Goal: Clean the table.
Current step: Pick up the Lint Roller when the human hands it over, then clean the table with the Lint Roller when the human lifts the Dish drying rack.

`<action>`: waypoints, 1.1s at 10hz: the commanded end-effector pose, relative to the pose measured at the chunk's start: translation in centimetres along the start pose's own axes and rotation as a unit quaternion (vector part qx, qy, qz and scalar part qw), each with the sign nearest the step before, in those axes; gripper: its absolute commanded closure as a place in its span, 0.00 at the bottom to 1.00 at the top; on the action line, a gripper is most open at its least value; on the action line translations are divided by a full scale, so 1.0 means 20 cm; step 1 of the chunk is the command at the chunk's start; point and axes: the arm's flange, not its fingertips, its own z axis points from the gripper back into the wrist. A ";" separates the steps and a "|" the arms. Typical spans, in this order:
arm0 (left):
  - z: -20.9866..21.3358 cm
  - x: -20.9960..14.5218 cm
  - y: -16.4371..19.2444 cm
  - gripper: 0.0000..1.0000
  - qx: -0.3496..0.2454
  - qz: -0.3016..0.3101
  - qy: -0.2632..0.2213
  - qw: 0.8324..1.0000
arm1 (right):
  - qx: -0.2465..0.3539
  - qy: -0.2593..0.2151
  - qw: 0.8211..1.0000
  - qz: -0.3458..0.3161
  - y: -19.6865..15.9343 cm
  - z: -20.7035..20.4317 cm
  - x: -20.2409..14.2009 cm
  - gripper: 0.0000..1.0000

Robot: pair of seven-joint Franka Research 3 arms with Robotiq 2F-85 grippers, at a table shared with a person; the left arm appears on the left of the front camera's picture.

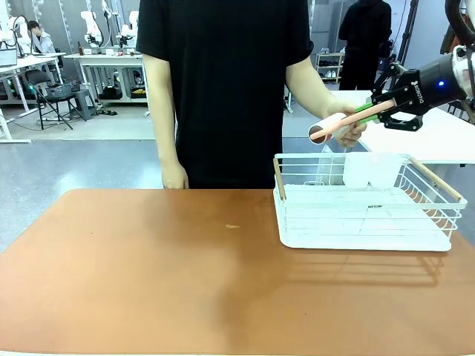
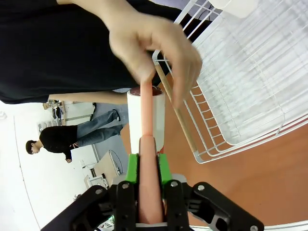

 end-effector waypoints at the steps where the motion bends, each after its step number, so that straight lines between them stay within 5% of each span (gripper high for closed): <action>1: 0.01 -0.02 -0.01 0.00 -0.010 -0.004 0.000 1.000 | -0.002 0.002 1.000 0.001 0.01 0.00 0.00 1.00; 11: 0.01 -0.02 -0.01 0.00 -0.010 -0.004 0.000 1.000 | -0.002 0.002 1.000 0.001 0.01 0.00 0.00 1.00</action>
